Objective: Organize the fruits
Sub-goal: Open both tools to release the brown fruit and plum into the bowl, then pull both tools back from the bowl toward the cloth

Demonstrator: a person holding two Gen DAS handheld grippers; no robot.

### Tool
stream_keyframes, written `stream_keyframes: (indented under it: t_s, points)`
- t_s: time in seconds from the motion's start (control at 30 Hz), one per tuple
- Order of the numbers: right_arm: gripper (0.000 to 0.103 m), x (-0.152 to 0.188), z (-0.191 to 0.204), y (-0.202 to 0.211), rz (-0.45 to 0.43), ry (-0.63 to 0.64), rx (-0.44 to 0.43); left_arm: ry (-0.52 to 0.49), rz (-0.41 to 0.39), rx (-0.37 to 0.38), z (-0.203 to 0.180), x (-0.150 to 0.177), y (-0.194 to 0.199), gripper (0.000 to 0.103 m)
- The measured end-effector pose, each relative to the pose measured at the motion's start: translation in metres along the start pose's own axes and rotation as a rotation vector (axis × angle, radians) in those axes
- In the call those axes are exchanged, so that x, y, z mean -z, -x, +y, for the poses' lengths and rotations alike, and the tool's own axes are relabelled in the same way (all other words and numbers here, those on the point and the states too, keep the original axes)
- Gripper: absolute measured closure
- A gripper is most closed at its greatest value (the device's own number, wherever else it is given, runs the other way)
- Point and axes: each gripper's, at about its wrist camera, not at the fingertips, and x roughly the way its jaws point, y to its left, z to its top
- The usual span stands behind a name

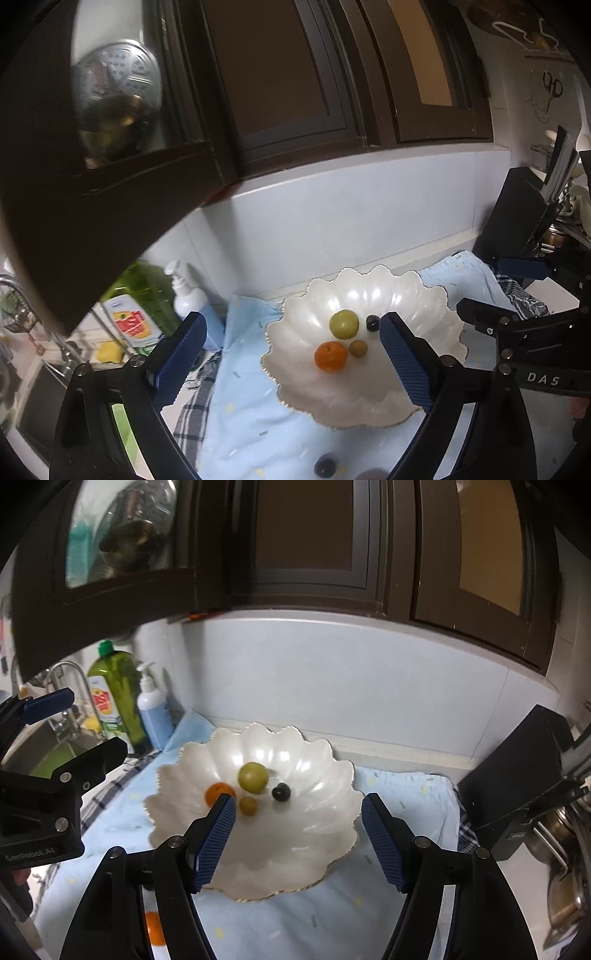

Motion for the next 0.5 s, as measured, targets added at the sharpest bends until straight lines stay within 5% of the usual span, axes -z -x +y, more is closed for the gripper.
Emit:
stream_keyframes:
  t_s: [0.5]
  points:
    - [0.032,0.019,0.031,0.066,-0.106,0.013,-0.038,0.049,-0.052,-0.026,0.024,0.028,0.08,0.003]
